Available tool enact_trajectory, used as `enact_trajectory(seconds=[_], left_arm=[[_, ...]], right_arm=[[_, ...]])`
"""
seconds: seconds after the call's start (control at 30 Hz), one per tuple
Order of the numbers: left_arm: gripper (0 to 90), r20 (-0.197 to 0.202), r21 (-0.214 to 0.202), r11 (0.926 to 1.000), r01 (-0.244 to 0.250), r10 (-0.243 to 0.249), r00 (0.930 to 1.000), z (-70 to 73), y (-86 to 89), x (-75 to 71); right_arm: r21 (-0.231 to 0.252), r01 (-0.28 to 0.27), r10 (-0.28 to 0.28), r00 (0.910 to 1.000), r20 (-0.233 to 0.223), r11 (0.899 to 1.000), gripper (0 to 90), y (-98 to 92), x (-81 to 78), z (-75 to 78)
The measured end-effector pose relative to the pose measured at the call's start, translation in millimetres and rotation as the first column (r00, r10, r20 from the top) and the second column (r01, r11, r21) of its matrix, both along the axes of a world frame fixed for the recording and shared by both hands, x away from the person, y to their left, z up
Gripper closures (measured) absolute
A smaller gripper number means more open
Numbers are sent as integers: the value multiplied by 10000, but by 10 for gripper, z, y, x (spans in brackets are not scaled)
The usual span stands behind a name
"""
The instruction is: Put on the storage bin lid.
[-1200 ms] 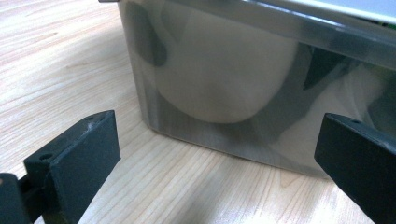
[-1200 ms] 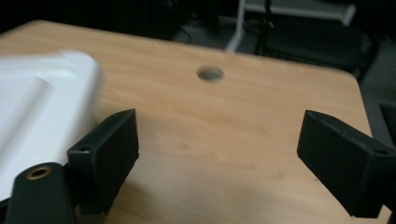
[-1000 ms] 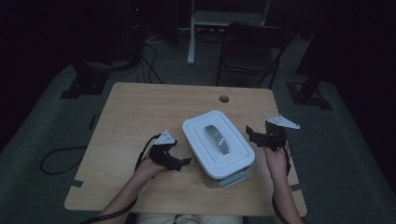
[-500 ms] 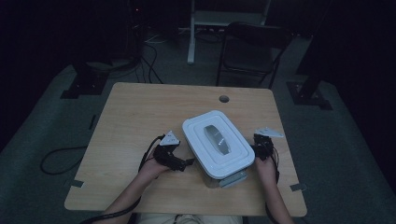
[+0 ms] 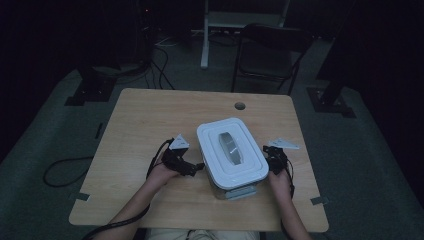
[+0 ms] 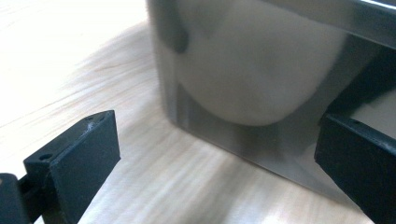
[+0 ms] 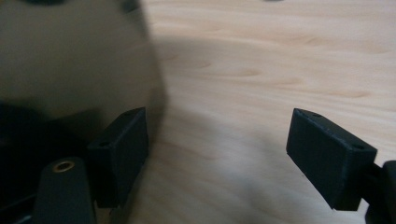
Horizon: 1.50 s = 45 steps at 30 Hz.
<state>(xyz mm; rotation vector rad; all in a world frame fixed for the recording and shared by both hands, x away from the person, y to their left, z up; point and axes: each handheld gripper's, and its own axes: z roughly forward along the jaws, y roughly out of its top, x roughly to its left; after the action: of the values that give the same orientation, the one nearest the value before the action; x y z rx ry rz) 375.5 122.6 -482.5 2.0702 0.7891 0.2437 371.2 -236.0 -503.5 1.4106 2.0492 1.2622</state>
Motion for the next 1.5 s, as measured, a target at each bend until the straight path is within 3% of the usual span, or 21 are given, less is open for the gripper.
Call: enact_trajectory(seconds=[0.4,0.73,0.93,1.0,1.07,1.13,1.2,1.33,1.43,1.5], left_arm=[[8,-88,590,9971,-482,488,9988,-5,99,352],[9,-243,441,9941,-987,998,9947,-28,194,557],[8,-436,335,9952,-921,935,9947,-39,230,578],[8,-452,149,9944,-1046,1052,9934,-11,273,551],[9,-359,16,9919,-1270,1269,9913,62,348,516],[9,-286,-132,9890,-1476,1472,9887,151,411,484],[9,-168,-564,9860,-1568,1561,9876,280,477,439],[9,288,-992,9806,-1690,1726,9846,588,522,310],[9,638,-1195,9835,-1355,1438,9875,801,444,194],[9,721,-1090,9891,-987,1069,9916,887,332,136]], right_arm=[[-192,189,-185,9996,215,9996,215,166,0,25],[-375,-137,145,9997,199,9992,208,252,59,42],[-248,-220,223,9997,121,9995,137,208,110,42],[-526,-27,32,10000,82,9986,139,162,116,60],[-784,363,-353,9993,144,9963,139,83,117,101],[-683,719,-707,9973,198,9951,139,-19,127,172],[-470,997,-982,9946,325,9939,139,-110,134,274],[-143,1429,-1413,9868,796,9896,140,-216,124,555],[562,1218,-1266,9875,936,9910,139,-182,57,789],[1007,681,-764,9937,816,9926,127,-95,2,910]])
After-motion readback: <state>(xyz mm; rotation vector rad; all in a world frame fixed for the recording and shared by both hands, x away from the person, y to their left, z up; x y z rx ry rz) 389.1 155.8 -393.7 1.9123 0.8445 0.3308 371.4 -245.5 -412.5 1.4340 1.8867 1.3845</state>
